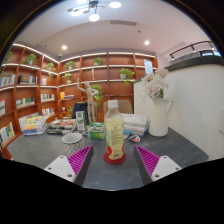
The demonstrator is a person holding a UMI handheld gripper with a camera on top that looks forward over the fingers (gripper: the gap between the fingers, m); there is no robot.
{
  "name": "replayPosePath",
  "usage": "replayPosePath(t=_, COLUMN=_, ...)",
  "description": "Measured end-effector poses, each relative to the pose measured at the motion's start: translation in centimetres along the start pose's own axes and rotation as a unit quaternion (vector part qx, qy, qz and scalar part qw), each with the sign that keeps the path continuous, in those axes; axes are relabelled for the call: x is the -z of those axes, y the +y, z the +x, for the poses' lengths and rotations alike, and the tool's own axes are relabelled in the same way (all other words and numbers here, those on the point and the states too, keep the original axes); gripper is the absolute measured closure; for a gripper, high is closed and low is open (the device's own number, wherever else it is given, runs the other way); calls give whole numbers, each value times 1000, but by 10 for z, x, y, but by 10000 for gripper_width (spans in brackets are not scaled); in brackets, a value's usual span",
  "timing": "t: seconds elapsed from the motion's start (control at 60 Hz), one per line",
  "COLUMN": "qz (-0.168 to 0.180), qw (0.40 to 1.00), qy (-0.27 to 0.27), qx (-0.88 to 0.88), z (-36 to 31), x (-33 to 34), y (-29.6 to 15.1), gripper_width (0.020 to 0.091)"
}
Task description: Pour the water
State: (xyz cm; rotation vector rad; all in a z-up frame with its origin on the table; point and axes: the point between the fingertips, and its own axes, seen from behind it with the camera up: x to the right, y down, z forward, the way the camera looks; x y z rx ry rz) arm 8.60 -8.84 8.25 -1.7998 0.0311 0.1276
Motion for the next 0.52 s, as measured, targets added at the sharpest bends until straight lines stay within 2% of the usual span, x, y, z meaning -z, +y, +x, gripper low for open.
replayPosePath(t=0.517, qz=46, qw=999, qy=22, qx=15, z=7, x=64, y=-45, gripper_width=285)
